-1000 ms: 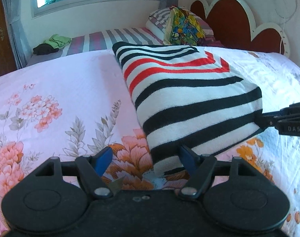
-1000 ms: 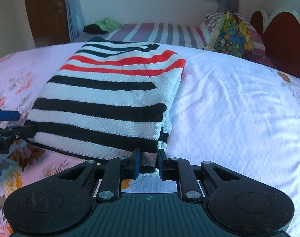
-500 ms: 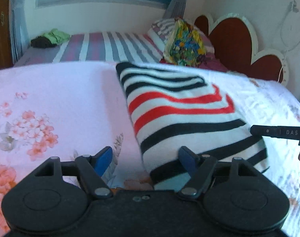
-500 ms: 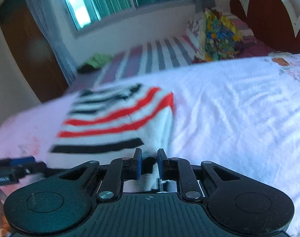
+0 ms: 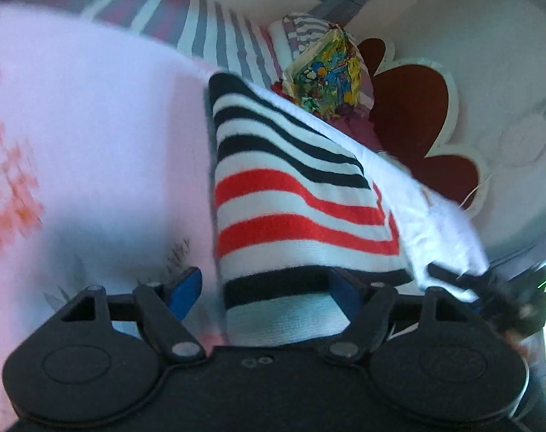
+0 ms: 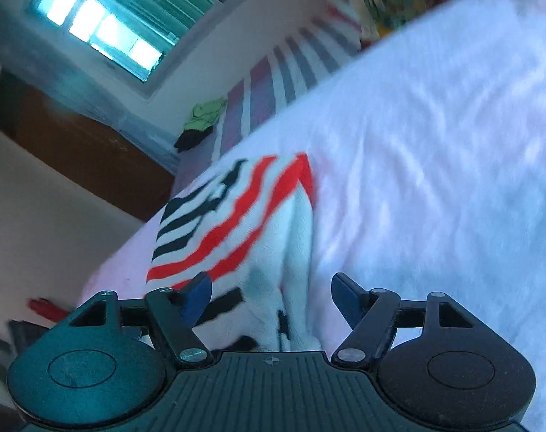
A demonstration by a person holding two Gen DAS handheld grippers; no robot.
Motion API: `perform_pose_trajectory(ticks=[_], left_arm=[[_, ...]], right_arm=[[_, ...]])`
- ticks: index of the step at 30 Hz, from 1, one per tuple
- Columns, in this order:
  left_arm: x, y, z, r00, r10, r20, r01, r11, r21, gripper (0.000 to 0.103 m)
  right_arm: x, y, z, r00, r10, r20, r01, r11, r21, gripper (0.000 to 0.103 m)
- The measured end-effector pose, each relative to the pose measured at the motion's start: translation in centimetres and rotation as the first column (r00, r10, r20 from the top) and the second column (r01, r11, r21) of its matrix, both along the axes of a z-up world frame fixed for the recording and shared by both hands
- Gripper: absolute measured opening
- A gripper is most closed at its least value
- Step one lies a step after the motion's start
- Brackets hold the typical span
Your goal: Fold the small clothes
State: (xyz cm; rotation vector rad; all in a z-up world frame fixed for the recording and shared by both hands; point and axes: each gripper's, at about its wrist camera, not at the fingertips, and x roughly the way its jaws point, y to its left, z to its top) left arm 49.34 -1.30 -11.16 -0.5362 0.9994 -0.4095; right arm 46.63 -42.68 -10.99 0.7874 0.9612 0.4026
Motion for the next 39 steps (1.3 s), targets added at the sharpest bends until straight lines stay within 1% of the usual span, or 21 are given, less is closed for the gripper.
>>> perform_pose_trajectory(ticks=[2,3,5,8,11,17,19,20,21,22,23,26,29,35,39], left_arm=[[0.4,0.6,-1.1,0.999,-0.002,-0.044,-0.001,0.996,-0.084,0.077],[0.5,0.8,-1.6,0.998,-0.002,-0.060,-0.004,0.994,-0.106,0.079],[0.7,1.4,-2.5,0.997,-0.001,-0.076,-0.012,0.985,-0.170,0.078],[1.3,1.6,-3.2,0.996,-0.015,-0.083,-0.004,0.975,-0.220,0.077],[2.0,1.1,-3.3,0.996,-0.044,-0.072,0.027,0.974,-0.223,0.076],[3.2,0.2,-3.2,0.996,-0.058,-0.065,0.043,0.976,-0.213,0.073],[3.0,-0.3,-2.8,0.997,-0.058,-0.044,0.049,0.983,-0.179,0.071],[2.8,-0.8,-2.5,0.998,-0.065,-0.026,0.061,0.988,-0.142,0.071],[2.6,-1.5,-2.1,0.997,-0.076,-0.003,0.075,0.993,-0.088,0.068],[2.4,-1.9,-1.8,0.996,-0.087,0.014,0.088,0.995,-0.046,0.065],[2.3,-2.2,-1.7,0.995,-0.095,0.026,0.096,0.995,-0.030,0.063],[2.1,-1.7,-1.6,0.996,-0.084,0.035,0.086,0.994,-0.068,0.059],[1.8,-1.9,-1.2,0.995,-0.087,0.057,0.090,0.995,-0.048,0.057],[1.2,-2.2,0.8,0.988,-0.115,0.103,0.119,0.993,-0.024,0.054],[0.5,-2.1,2.2,0.979,-0.154,0.137,0.155,0.988,0.004,0.054]], right_arm=[[0.1,-0.3,-1.3,0.999,0.025,-0.031,-0.023,0.999,0.048,0.073],[0.0,-0.5,-1.6,0.999,0.030,-0.035,-0.028,0.998,0.062,0.073],[-0.1,-0.9,-2.2,0.999,0.029,-0.025,-0.026,0.993,0.114,0.073],[0.2,-1.1,-2.8,0.999,0.037,-0.020,-0.033,0.985,0.172,0.072],[0.4,0.0,-2.7,0.998,0.058,0.002,-0.057,0.984,0.168,0.072],[1.8,2.6,-2.4,0.992,0.119,0.046,-0.124,0.985,0.121,0.072],[1.8,3.5,-2.1,0.991,0.120,0.062,-0.125,0.989,0.085,0.071],[1.7,4.1,-1.7,0.990,0.123,0.067,-0.125,0.992,0.030,0.053],[1.6,4.7,-1.4,0.989,0.131,0.070,-0.130,0.991,-0.028,0.046],[1.2,5.1,-1.0,0.986,0.143,0.087,-0.138,0.988,-0.063,0.043],[1.0,5.6,-0.7,0.983,0.156,0.100,-0.147,0.985,-0.093,0.038],[0.4,6.9,0.2,0.974,0.180,0.137,-0.154,0.972,-0.177,0.036],[-0.5,8.3,1.2,0.962,0.203,0.185,-0.155,0.957,-0.245,0.035],[-1.2,11.0,2.2,0.950,0.209,0.232,-0.137,0.947,-0.290,0.035],[-2.8,12.8,3.7,0.942,0.218,0.256,-0.137,0.944,-0.299,0.035]])
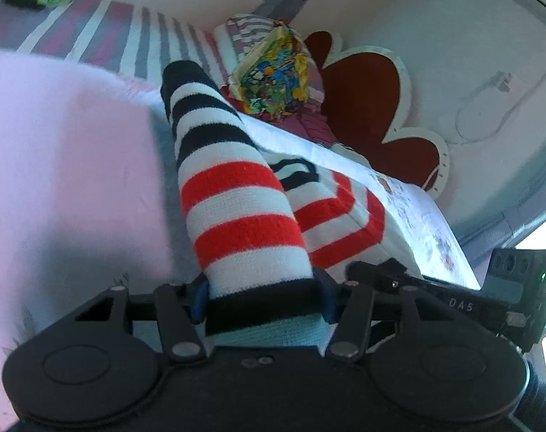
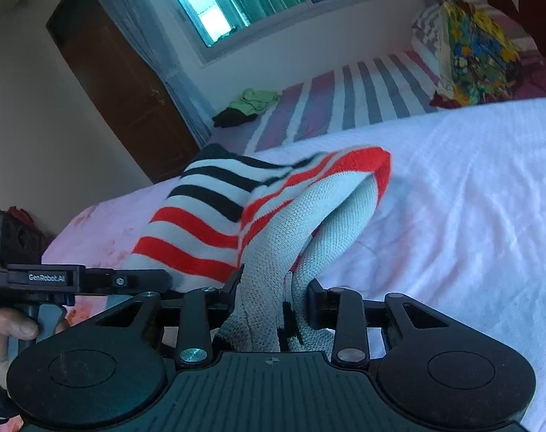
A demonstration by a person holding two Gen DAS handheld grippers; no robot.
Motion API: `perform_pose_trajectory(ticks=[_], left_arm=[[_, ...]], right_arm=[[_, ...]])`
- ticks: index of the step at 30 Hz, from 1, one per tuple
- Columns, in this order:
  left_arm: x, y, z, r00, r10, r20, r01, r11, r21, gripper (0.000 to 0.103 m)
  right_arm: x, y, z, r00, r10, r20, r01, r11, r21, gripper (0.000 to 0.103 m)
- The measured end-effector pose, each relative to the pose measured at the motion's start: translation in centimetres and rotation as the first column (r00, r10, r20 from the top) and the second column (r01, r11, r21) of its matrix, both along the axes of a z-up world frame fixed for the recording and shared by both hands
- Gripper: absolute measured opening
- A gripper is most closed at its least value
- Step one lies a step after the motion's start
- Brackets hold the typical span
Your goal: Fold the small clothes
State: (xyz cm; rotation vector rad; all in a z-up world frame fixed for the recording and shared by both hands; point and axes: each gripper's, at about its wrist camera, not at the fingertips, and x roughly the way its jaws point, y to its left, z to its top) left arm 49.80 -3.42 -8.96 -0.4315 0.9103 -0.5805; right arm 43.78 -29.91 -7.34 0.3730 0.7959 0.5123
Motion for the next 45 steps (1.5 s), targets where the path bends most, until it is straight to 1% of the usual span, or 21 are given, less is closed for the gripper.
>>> perform_pose_trajectory(ticks=[5,9,11,16,20,25,28,30,32,33,34,35,36,37,38,39,41,42,43,44,45], left_arm=[[-1.6,1.6,1.8,0.999,-0.023,0.047,0.023,1.000,0.008,0.054],[-3.2,4.4,3.0,0.997,-0.035,0.072,0.036,0.999,-0.001,0.054],[-3.7,5.8,3.6,0.996,-0.030,0.080,0.030,1.000,-0.003,0.054],[-5.3,11.3,4.7,0.996,-0.001,0.088,0.001,1.000,0.009,0.054],[-6.4,16.4,4.7,0.997,0.018,0.075,-0.020,1.000,0.015,0.054],[-8.0,22.3,3.7,0.996,0.068,0.053,-0.069,0.998,0.008,0.054],[-8.7,25.0,2.6,0.995,0.091,0.034,-0.091,0.996,-0.010,0.054],[-9.0,26.6,1.4,0.994,0.112,0.009,-0.112,0.993,-0.025,0.054],[-9.2,27.9,-0.3,0.989,0.143,-0.034,-0.144,0.989,-0.015,0.055],[-9.2,28.2,-1.5,0.984,0.166,-0.061,-0.166,0.986,0.010,0.056],[-9.3,28.5,-2.3,0.981,0.180,-0.072,-0.179,0.984,0.024,0.061],[-9.5,28.8,-3.0,0.979,0.192,-0.065,-0.192,0.981,0.006,0.063],[-9.8,29.0,-3.5,0.977,0.203,-0.058,-0.205,0.978,-0.030,0.066],[-10.0,28.9,-3.8,0.975,0.217,-0.050,-0.219,0.975,-0.047,0.067],[-10.1,28.6,-3.8,0.974,0.224,-0.032,-0.225,0.973,-0.047,0.067],[-10.1,28.4,-3.8,0.974,0.227,-0.020,-0.228,0.973,-0.042,0.067],[-10.0,28.4,-3.6,0.972,0.236,-0.019,-0.237,0.971,-0.044,0.067],[-10.1,28.8,-3.5,0.971,0.237,-0.021,-0.238,0.970,-0.045,0.068],[-10.3,29.2,-3.3,0.971,0.239,-0.022,-0.240,0.970,-0.043,0.069],[-10.8,29.9,-3.1,0.970,0.243,-0.026,-0.244,0.969,-0.037,0.071],[-11.1,30.3,-2.3,0.967,0.255,-0.024,-0.256,0.967,-0.020,0.072]], right_arm=[[-2.0,2.7,2.4,0.999,0.015,0.029,-0.014,1.000,-0.027,0.035],[-3.6,5.5,4.4,0.999,0.009,0.050,-0.008,0.999,-0.037,0.035],[-4.5,7.7,5.4,0.998,0.018,0.061,-0.016,0.999,-0.042,0.035],[-5.5,14.2,6.9,0.994,0.073,0.081,-0.070,0.997,-0.045,0.035],[-6.3,20.2,6.5,0.987,0.138,0.085,-0.134,0.990,-0.042,0.035],[-7.0,26.4,5.1,0.978,0.196,0.068,-0.195,0.981,-0.016,0.035],[-7.4,29.7,4.2,0.972,0.230,0.056,-0.230,0.973,-0.012,0.035],[-7.4,31.2,3.1,0.968,0.249,0.035,-0.249,0.969,-0.012,0.035],[-6.7,31.9,1.1,0.970,0.245,-0.008,-0.245,0.970,-0.007,0.035],[-6.6,32.0,0.0,0.974,0.225,-0.033,-0.225,0.974,-0.011,0.035],[-6.6,31.9,-0.9,0.977,0.204,-0.058,-0.205,0.978,-0.020,0.035],[-6.3,31.4,-2.5,0.977,0.185,-0.103,-0.186,0.983,-0.002,0.035],[-6.1,30.5,-3.7,0.976,0.160,-0.148,-0.153,0.986,0.060,0.036],[-6.0,29.4,-4.8,0.973,0.140,-0.183,-0.115,0.984,0.139,0.036],[-5.6,28.7,-5.4,0.971,0.130,-0.200,-0.093,0.979,0.183,0.036],[-5.3,28.4,-5.6,0.970,0.127,-0.210,-0.084,0.976,0.201,0.037],[-4.7,28.4,-5.5,0.966,0.128,-0.224,-0.082,0.976,0.200,0.040],[-5.0,28.5,-5.1,0.966,0.121,-0.228,-0.078,0.979,0.189,0.048],[-4.8,28.3,-4.7,0.969,0.105,-0.224,-0.068,0.983,0.169,0.052],[-4.5,27.9,-4.2,0.974,0.086,-0.211,-0.055,0.987,0.149,0.055],[-4.4,26.9,-3.6,0.978,0.070,-0.194,-0.043,0.989,0.142,0.055]])
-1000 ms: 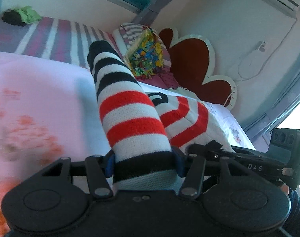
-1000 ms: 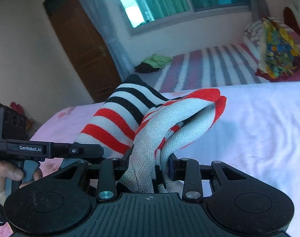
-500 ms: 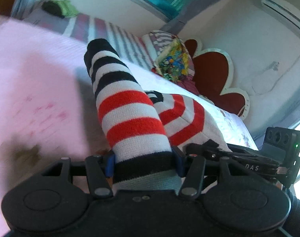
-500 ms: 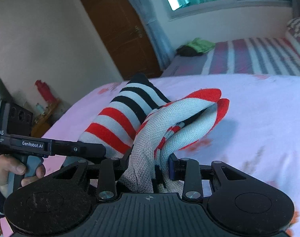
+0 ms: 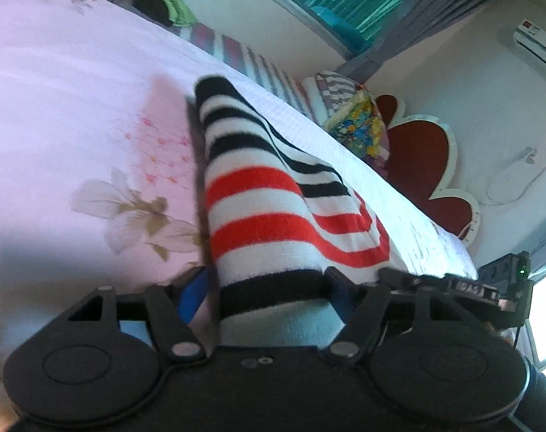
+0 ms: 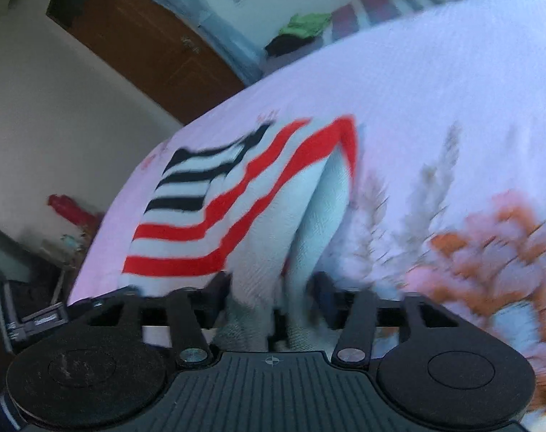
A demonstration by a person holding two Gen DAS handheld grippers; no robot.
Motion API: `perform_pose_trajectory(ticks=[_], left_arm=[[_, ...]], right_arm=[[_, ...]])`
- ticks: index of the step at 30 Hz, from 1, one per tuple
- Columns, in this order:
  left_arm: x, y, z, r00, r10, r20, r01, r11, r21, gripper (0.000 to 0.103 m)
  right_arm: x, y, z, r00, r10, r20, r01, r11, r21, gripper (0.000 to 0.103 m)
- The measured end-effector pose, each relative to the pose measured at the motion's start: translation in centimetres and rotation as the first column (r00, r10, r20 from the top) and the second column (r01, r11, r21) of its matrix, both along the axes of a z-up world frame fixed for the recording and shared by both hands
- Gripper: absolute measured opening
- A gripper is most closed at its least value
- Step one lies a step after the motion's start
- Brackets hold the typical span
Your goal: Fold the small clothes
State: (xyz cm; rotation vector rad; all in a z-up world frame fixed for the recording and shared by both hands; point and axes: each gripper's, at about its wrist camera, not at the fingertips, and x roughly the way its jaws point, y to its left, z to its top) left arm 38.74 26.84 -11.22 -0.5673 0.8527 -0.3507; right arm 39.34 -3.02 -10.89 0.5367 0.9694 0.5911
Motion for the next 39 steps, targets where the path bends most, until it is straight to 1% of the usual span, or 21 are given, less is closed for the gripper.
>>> perform_pose_trajectory(ticks=[2,3,5,7,11,12,14,15,16,18,20,22,23,25,28,30,32,33,36,37,39], left_arm=[[-0.9,0.9,1.4,0.999,0.013,0.040,-0.015,0.999,0.051,0.071],[-0.5,0.6,2.1,0.998,0.011,0.057,-0.015,0.997,0.077,0.071],[0.8,0.4,2.7,0.998,-0.002,0.062,-0.004,0.995,0.101,0.071],[1.9,0.4,2.6,0.998,0.005,0.057,-0.011,0.994,0.105,0.071],[4.3,0.1,1.3,1.000,0.024,0.019,-0.026,0.994,0.109,0.070],[4.6,-0.1,0.9,1.000,0.025,0.011,-0.026,0.993,0.118,0.072],[4.8,-0.3,0.3,1.000,0.022,-0.006,-0.021,0.992,0.125,0.072],[5.0,-0.5,0.2,1.000,0.020,-0.011,-0.018,0.991,0.131,0.071],[5.1,-0.6,0.1,1.000,0.020,-0.014,-0.018,0.989,0.144,0.070],[5.3,-1.0,0.4,1.000,0.016,0.002,-0.017,0.985,0.174,0.070],[5.8,-1.5,0.5,1.000,0.015,0.007,-0.016,0.979,0.204,0.070],[6.5,-2.2,0.0,1.000,0.001,-0.010,0.001,0.970,0.245,0.072],[6.8,-2.9,-0.3,1.000,-0.007,-0.015,0.011,0.962,0.274,0.073],[6.7,-3.5,-0.3,1.000,-0.026,0.004,0.024,0.947,0.320,0.074],[6.5,-3.4,0.0,0.999,-0.032,0.003,0.029,0.946,0.322,0.075],[5.9,-3.4,0.6,0.999,-0.032,0.005,0.028,0.938,0.346,0.075],[5.1,-3.7,1.7,0.999,-0.026,0.024,0.015,0.927,0.374,0.074],[4.2,-3.8,2.4,0.999,-0.023,0.043,0.005,0.924,0.382,0.072],[1.2,-4.2,3.7,0.996,-0.019,0.083,-0.014,0.928,0.372,0.072],[0.2,-4.6,3.8,0.995,-0.030,0.095,-0.008,0.927,0.375,0.072],[-0.8,-5.2,3.3,0.996,-0.033,0.081,-0.002,0.914,0.405,0.072]], right_arm=[[-0.1,-0.9,1.6,0.998,-0.036,0.045,0.036,0.999,-0.003,0.055],[0.0,-1.1,2.6,0.997,-0.051,0.057,0.051,0.999,-0.002,0.055],[1.3,-1.3,3.2,0.996,-0.080,0.048,0.079,0.997,0.016,0.055],[3.3,-0.9,2.8,0.995,-0.094,0.024,0.093,0.995,0.038,0.055],[6.2,-0.3,1.7,0.995,-0.098,0.001,0.098,0.995,0.006,0.053],[6.4,0.0,1.5,0.996,-0.086,0.012,0.086,0.996,-0.004,0.042],[6.5,0.5,1.4,0.998,-0.042,0.038,0.043,0.999,-0.018,0.027],[6.2,0.5,1.5,0.997,-0.030,0.076,0.032,0.999,-0.036,0.011],[5.9,0.8,1.8,0.992,-0.020,0.123,0.027,0.998,-0.063,0.008],[5.0,1.3,2.7,0.970,-0.007,0.245,0.039,0.991,-0.126,0.008],[4.2,2.0,3.0,0.952,0.017,0.304,0.049,0.977,-0.206,0.008],[3.7,2.7,1.9,0.956,0.046,0.291,0.047,0.951,-0.305,0.008],[3.8,2.9,1.0,0.964,0.051,0.262,0.038,0.946,-0.323,0.008],[3.9,3.2,0.4,0.966,0.042,0.256,0.044,0.945,-0.325,0.008],[3.8,3.8,0.5,0.969,0.044,0.244,0.046,0.936,-0.350,0.008],[3.3,3.6,1.4,0.969,0.035,0.246,0.055,0.935,-0.350,0.009],[1.9,3.2,3.0,0.958,0.033,0.286,0.068,0.938,-0.339,0.009],[1.2,3.1,3.9,0.955,0.046,0.294,0.056,0.943,-0.329,0.009],[-2.0,3.2,5.6,0.939,0.102,0.327,0.012,0.945,-0.328,0.009],[-3.2,3.3,5.7,0.935,0.124,0.332,-0.008,0.944,-0.330,0.008],[-4.8,4.0,5.1,0.931,0.174,0.320,-0.045,0.927,-0.372,0.008]])
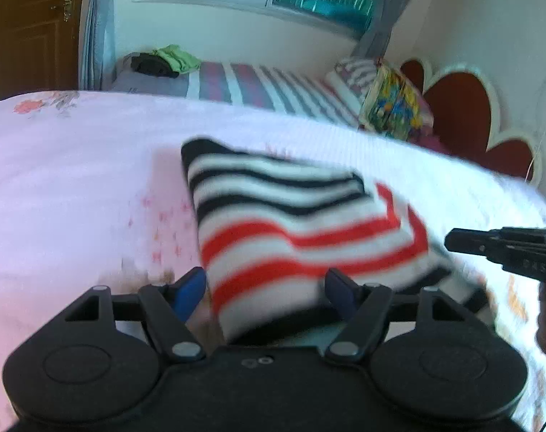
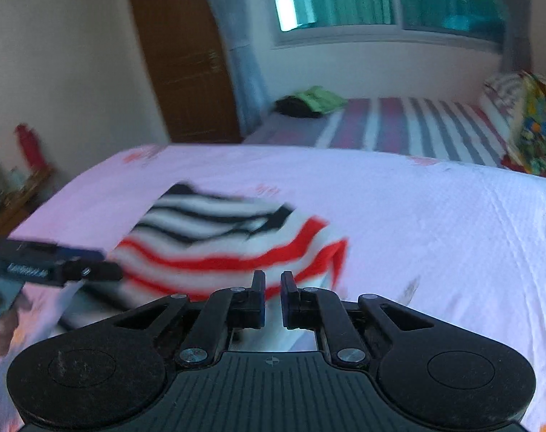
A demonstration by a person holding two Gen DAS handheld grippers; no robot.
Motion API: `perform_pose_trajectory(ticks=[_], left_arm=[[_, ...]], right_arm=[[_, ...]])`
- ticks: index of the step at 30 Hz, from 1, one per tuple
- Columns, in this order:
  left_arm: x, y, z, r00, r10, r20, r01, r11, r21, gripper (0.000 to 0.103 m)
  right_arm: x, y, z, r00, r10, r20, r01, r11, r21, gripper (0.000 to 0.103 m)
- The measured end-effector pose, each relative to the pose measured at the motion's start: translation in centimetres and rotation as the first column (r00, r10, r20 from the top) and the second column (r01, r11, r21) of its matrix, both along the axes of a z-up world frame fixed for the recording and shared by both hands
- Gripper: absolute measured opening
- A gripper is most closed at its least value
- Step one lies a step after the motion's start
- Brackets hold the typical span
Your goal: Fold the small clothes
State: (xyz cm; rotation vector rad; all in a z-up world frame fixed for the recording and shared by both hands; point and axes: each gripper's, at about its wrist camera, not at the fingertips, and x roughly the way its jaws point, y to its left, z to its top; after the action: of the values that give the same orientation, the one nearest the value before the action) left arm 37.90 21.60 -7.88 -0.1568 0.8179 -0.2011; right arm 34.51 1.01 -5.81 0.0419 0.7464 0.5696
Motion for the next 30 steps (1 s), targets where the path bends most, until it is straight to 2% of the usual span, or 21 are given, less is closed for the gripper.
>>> perform_pose_trajectory(ticks=[2,4,7,10,12,15,17,20,30], left_arm=[[-0.1,0.1,-0.9,1.000,0.018,-0.012,-0.018,1.000,-0.020,0.074],[0.2,0.6,-1.6,0.999,0.038,-0.034,-0.041,0.996,-0.078,0.076],[0.3,1.1,-2.1,0.998,0.051,-0.039,-0.055,0.994,-0.097,0.077],[-1.4,1.0,-0.4,0.998,0.060,-0.023,-0.062,0.995,-0.078,0.073],[-3.3,0.6,0.6,0.999,0.040,0.002,-0.040,0.998,-0.051,0.072],[-5.5,0.2,0.5,1.000,0.024,0.007,-0.024,1.000,-0.012,0.073],[-6.2,0.3,-0.2,0.999,0.032,-0.005,-0.032,0.999,-0.014,0.075],[-6.5,0.7,-1.0,0.998,0.055,-0.018,-0.056,0.997,-0.052,0.077],[-7.0,0.1,-1.7,0.996,0.087,-0.002,-0.087,0.996,-0.034,0.077]], right_arm=[[-0.5,0.7,-1.7,1.000,0.000,-0.019,-0.002,0.996,-0.093,0.008],[-0.2,0.5,-2.7,0.999,-0.032,-0.039,0.029,0.997,-0.070,0.008],[0.3,0.5,-3.1,0.997,-0.061,-0.050,0.057,0.996,-0.072,0.008],[-0.9,-0.5,-1.2,0.995,-0.097,-0.038,0.095,0.994,-0.057,0.008],[-3.4,-1.3,0.8,0.997,-0.070,0.008,0.070,0.997,-0.012,0.008],[-6.1,-0.4,1.9,0.999,0.004,0.041,-0.003,1.000,-0.028,0.008],[-7.0,0.9,1.3,0.998,0.037,0.047,-0.033,0.995,-0.091,0.008],[-6.4,1.8,-1.0,1.000,0.001,-0.001,-0.002,0.985,-0.171,0.008],[-5.5,1.8,-3.1,1.000,-0.016,-0.021,0.012,0.983,-0.185,0.008]])
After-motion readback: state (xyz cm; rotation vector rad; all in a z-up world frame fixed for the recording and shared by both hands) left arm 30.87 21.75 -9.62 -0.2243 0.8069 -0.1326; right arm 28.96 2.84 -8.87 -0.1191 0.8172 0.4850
